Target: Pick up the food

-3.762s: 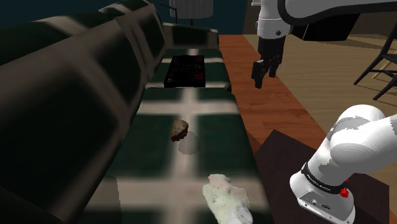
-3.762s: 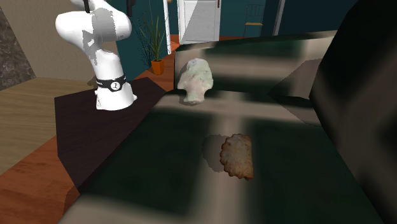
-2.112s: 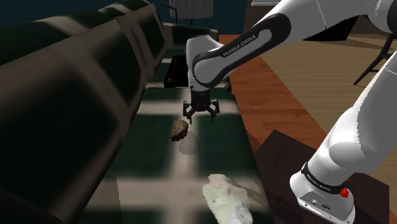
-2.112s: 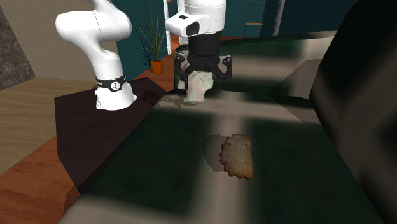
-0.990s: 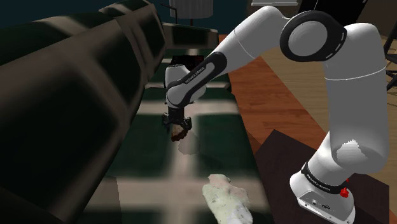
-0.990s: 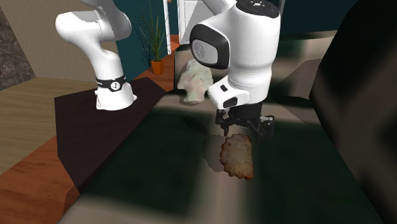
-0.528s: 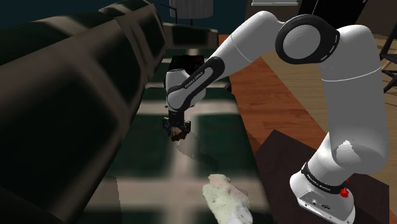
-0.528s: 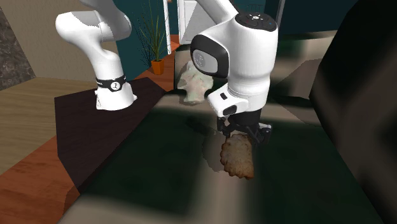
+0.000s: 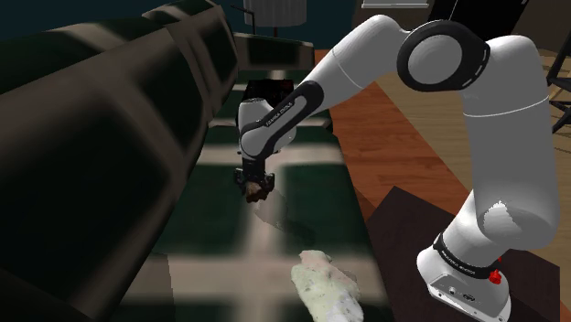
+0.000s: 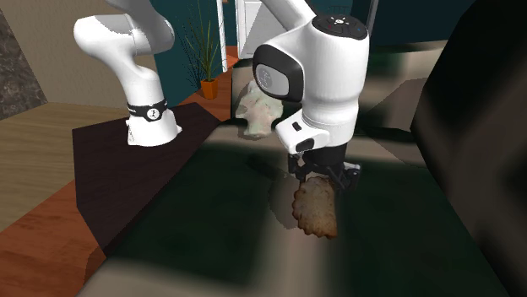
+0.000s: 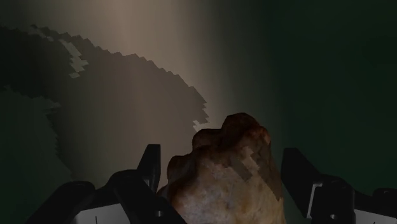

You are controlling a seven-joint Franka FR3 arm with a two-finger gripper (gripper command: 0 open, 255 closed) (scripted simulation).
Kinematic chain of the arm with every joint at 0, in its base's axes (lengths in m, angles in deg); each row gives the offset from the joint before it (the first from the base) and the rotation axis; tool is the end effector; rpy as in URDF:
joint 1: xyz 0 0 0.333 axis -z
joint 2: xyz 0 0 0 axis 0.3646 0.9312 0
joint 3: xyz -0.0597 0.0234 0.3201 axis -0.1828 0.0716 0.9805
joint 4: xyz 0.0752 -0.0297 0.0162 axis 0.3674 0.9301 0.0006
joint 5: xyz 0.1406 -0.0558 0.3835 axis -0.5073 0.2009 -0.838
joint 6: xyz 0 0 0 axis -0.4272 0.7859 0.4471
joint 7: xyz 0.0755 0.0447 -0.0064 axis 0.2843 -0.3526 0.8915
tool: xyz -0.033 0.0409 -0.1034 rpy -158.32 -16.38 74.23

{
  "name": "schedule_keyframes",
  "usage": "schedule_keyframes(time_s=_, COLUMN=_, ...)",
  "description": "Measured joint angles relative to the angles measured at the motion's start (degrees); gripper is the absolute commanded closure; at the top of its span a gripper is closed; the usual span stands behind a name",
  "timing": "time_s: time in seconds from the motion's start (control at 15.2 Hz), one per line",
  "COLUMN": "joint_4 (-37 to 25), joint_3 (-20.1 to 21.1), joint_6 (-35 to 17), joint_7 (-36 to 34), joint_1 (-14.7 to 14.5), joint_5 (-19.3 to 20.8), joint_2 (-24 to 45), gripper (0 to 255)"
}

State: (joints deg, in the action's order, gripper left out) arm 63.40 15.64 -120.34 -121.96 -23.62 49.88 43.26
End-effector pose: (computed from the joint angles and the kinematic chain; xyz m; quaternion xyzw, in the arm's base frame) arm 0.6207 0.1925 0.2025 -0.8511 0.5146 0.0888 0.0534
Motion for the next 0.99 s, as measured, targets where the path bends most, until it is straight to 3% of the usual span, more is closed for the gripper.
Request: schedule_keyframes(time_s=0.99, joint_4=-1.11, joint_3=0.88, joint_6=8.15, joint_7=-0.61, joint_1=0.91, joint_5=-1.11, joint_2=-7.19, gripper=255)
